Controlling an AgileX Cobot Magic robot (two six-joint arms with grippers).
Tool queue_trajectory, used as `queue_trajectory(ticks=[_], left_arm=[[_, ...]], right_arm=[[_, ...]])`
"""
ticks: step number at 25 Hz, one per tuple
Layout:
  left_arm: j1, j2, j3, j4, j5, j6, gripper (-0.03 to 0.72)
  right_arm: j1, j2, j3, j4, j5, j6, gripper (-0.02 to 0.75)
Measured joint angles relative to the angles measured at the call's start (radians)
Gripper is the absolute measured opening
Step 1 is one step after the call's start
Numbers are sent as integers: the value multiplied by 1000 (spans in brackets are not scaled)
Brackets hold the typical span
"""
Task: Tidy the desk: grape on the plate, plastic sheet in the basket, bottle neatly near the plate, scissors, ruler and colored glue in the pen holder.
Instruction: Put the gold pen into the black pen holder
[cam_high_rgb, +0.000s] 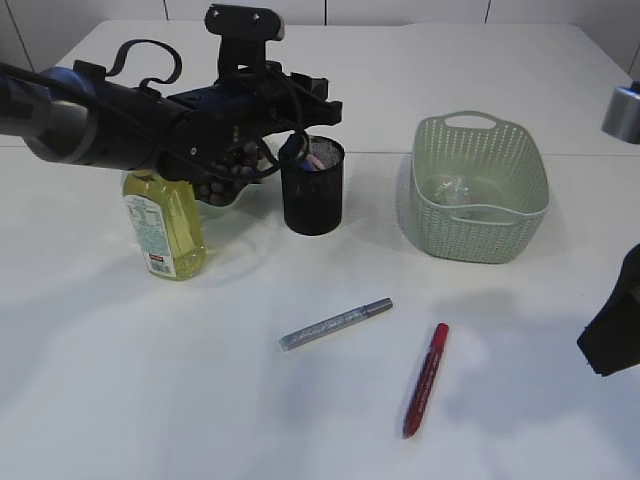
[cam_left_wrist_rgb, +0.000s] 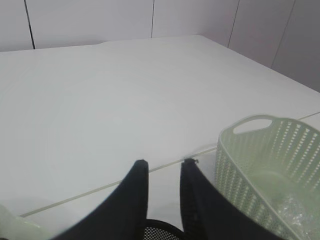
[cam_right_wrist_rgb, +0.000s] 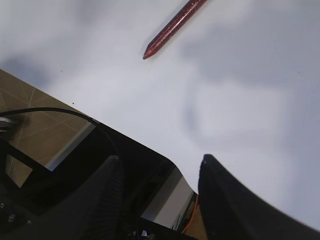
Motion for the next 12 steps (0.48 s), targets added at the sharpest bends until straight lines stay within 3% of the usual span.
queue_trajectory(ticks=[12], left_arm=[[0, -15, 0, 9, 30, 0, 182]], right_arm=[[0, 0, 0, 0, 0, 0, 397]])
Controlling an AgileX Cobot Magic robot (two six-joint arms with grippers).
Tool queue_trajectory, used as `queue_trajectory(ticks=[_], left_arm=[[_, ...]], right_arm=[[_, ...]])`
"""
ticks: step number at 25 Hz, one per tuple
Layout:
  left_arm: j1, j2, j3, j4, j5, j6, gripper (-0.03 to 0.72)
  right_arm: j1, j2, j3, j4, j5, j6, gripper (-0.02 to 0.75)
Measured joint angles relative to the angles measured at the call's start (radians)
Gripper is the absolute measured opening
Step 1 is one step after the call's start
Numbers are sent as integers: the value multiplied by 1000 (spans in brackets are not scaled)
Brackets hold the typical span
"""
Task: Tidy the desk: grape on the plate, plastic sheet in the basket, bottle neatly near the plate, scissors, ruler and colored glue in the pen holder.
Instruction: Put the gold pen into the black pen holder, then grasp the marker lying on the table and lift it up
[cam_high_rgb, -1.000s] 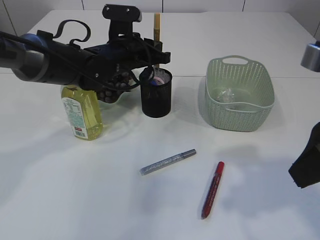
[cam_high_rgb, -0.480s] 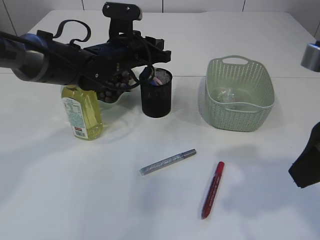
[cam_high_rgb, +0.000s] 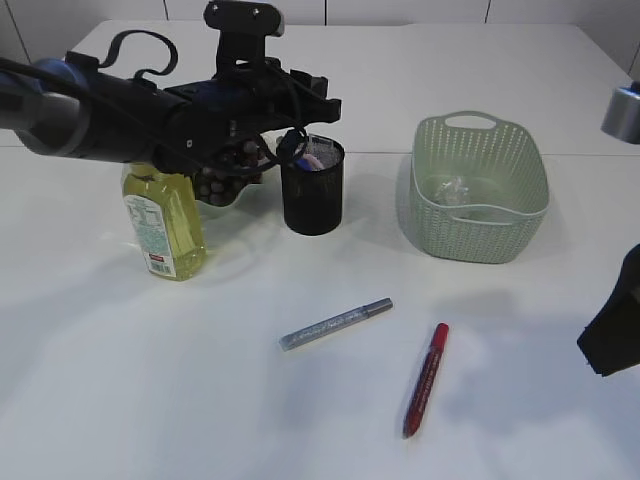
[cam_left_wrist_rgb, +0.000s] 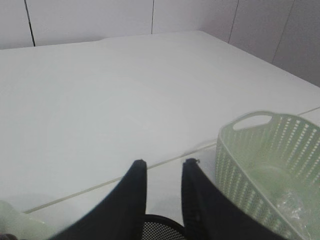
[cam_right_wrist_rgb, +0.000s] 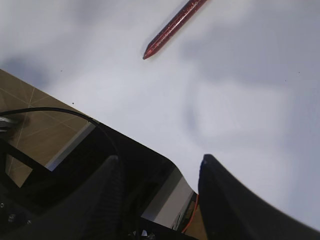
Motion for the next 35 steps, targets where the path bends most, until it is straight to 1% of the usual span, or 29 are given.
queue_trajectory(ticks=[6, 10, 14, 19, 23, 26, 29, 32, 35], left_arm=[[0, -81, 0, 26, 200, 0, 187], [-14, -148, 0, 36, 383, 0, 188], [-32, -203, 0, 36, 525, 0, 188], [-73, -258, 0, 36, 728, 13, 188], [-120, -279, 0, 33, 914, 43, 189], [-149, -279, 0, 0, 1059, 96, 190], [-174, -279, 0, -63, 1173, 193, 190], [-189, -279, 0, -137, 1259, 318, 190], [-190, -279, -4, -198, 1318, 407, 190]], right_arm=[[0, 0, 0, 0, 0, 0, 397], [0, 0, 0, 0, 0, 0, 397], [0, 0, 0, 0, 0, 0, 397], [0, 0, 0, 0, 0, 0, 397], [0, 0, 0, 0, 0, 0, 397], [0, 0, 0, 0, 0, 0, 397], [0, 0, 0, 0, 0, 8, 397], [0, 0, 0, 0, 0, 103, 397], [0, 0, 0, -29, 0, 195, 397]])
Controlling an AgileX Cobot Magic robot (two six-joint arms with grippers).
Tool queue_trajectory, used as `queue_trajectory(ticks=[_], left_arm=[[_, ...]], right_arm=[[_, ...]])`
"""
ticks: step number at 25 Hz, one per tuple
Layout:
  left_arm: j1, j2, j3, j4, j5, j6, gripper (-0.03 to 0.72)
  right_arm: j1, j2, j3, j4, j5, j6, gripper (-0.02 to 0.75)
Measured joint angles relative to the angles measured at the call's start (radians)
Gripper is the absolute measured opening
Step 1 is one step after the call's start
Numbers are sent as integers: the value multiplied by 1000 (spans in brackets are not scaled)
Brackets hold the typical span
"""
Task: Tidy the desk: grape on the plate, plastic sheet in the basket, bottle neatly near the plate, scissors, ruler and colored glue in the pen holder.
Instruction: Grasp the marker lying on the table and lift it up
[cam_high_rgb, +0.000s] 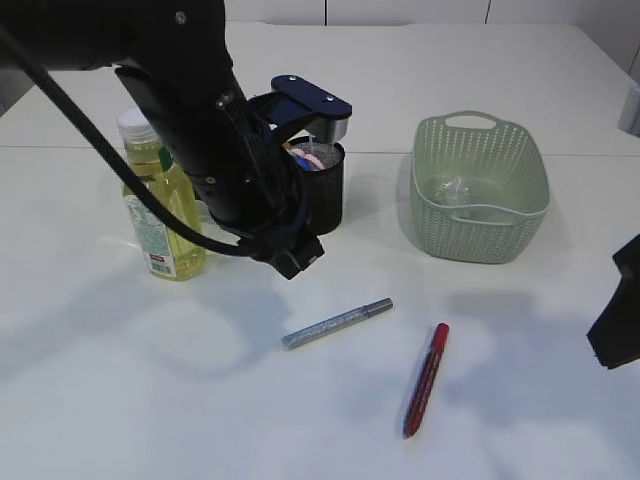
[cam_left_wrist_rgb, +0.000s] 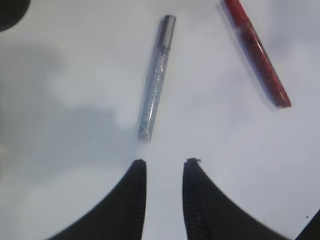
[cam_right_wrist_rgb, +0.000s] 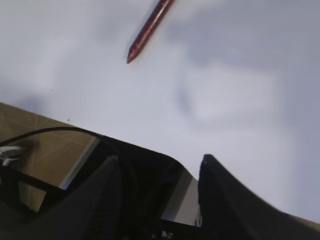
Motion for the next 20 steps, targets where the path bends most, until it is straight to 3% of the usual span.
queue_trajectory(ticks=[5, 11, 20], left_arm=[[0, 68, -114, -21, 112, 69, 193], [0, 255, -341, -30, 283, 103, 195], [-36, 419, -486, -37, 304, 142, 195]], right_arm=[[0, 0, 0, -94, 0, 90, 397], [0, 0, 0, -99, 0, 101, 397], [0, 0, 0, -97, 0, 102, 397]])
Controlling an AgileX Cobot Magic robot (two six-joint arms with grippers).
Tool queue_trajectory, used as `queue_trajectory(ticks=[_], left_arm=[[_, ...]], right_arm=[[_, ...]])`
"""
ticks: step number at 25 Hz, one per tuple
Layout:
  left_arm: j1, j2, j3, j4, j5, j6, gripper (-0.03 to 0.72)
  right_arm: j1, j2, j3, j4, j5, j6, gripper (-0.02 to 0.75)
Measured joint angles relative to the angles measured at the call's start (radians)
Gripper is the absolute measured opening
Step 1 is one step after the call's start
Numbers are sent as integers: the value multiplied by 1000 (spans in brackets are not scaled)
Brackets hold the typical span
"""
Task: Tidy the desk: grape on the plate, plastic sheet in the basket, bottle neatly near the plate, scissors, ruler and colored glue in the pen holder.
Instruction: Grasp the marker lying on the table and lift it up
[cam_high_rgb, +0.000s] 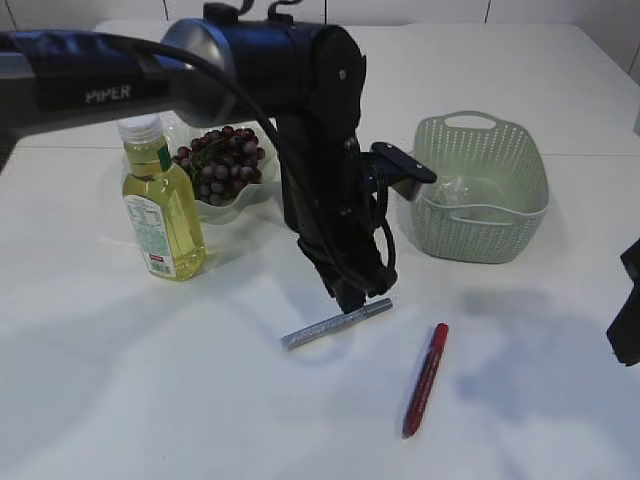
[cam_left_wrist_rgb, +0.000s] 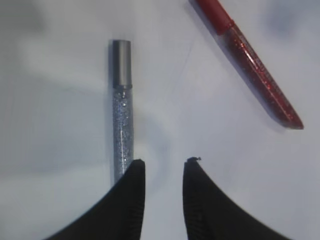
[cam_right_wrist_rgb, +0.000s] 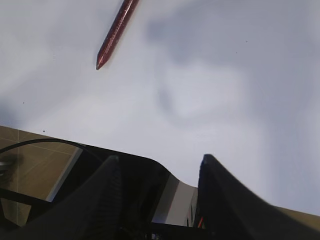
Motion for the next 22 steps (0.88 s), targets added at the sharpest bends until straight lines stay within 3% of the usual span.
queue_trajectory(ticks=[22], left_arm=[[0, 110, -9, 43, -33, 32, 195]], right_arm=[[0, 0, 0, 0, 0, 0, 397]])
